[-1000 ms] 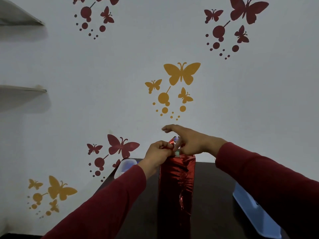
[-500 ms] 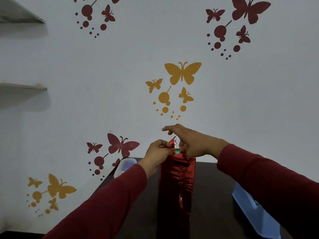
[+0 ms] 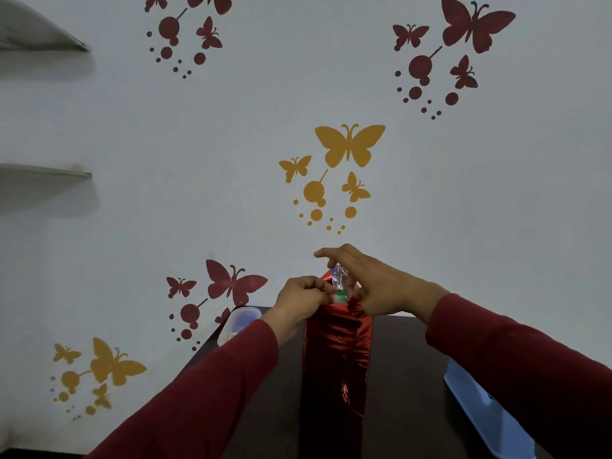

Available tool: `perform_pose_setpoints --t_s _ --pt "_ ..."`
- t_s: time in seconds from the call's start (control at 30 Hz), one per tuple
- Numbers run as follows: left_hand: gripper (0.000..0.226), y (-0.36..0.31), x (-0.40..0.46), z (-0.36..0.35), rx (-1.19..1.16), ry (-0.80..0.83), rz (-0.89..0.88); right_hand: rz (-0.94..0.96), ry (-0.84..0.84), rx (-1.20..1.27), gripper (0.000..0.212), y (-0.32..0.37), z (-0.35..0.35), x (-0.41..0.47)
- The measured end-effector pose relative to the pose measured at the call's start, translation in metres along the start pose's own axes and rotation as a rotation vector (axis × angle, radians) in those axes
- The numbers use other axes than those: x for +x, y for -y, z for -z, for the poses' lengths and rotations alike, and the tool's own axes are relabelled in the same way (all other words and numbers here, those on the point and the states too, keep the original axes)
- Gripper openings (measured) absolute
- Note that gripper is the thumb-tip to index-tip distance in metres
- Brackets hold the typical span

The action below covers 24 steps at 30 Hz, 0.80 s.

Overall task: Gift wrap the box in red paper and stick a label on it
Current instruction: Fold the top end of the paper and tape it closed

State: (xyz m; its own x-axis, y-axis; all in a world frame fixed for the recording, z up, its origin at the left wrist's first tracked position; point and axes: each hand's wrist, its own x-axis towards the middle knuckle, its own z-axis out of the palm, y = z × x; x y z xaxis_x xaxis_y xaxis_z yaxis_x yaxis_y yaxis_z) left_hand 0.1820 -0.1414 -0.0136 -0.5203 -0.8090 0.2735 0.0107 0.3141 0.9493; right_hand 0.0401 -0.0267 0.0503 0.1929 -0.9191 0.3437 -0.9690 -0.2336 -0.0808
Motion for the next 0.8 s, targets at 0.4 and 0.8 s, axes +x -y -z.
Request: perform_pose_setpoints --t_s 0.4,0.8 --pt "0.019 0.000 -0.011 0.001 -0.105 0.070 -0.043 -0.054 -0.364 0.254 0.105 -0.004 0.000 -0.017" --pt "0.040 -0.027 -0.015 0.004 0.249 -0.005 -0.217 -0.759 -0.574 1.310 0.083 -0.006 -0.037 -0.044"
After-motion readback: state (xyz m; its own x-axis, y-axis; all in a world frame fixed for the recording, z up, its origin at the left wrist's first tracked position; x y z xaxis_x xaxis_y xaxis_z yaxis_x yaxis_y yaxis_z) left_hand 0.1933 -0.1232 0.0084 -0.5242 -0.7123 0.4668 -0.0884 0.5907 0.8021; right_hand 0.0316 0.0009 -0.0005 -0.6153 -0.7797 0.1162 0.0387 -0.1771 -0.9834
